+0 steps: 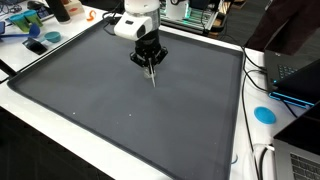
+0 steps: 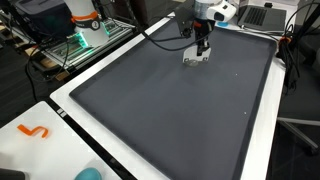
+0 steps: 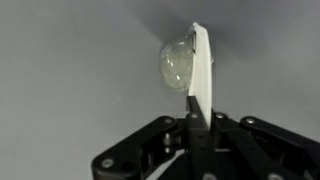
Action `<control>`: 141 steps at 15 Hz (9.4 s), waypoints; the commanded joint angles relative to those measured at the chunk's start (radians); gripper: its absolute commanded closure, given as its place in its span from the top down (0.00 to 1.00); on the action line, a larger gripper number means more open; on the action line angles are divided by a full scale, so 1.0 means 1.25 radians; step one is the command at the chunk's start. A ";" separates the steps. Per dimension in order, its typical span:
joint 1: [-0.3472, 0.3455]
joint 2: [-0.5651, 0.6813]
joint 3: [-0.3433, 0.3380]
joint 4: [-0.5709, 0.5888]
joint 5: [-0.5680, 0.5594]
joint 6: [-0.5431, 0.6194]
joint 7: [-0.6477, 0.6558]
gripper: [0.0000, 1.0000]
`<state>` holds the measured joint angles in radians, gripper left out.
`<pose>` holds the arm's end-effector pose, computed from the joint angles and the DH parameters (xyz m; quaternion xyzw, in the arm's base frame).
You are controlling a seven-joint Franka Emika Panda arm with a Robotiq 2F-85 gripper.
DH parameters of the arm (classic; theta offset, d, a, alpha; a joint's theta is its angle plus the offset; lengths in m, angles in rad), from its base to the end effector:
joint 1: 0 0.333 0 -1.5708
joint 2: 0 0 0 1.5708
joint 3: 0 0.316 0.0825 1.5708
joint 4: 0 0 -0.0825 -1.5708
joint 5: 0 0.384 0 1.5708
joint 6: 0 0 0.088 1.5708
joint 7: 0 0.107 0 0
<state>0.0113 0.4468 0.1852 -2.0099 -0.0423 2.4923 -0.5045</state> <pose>0.5990 0.1162 0.2377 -0.9363 -0.3496 -0.0258 0.0228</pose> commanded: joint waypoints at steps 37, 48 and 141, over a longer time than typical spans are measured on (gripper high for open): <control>-0.072 -0.034 -0.025 -0.206 0.058 0.050 -0.052 0.01; -0.004 -0.021 -0.082 -0.184 -0.085 0.119 0.082 0.01; 0.245 -0.043 -0.049 0.254 -0.241 -0.455 0.689 0.01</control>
<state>0.2899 0.3523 0.1334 -1.7539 -0.3176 1.9798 0.3218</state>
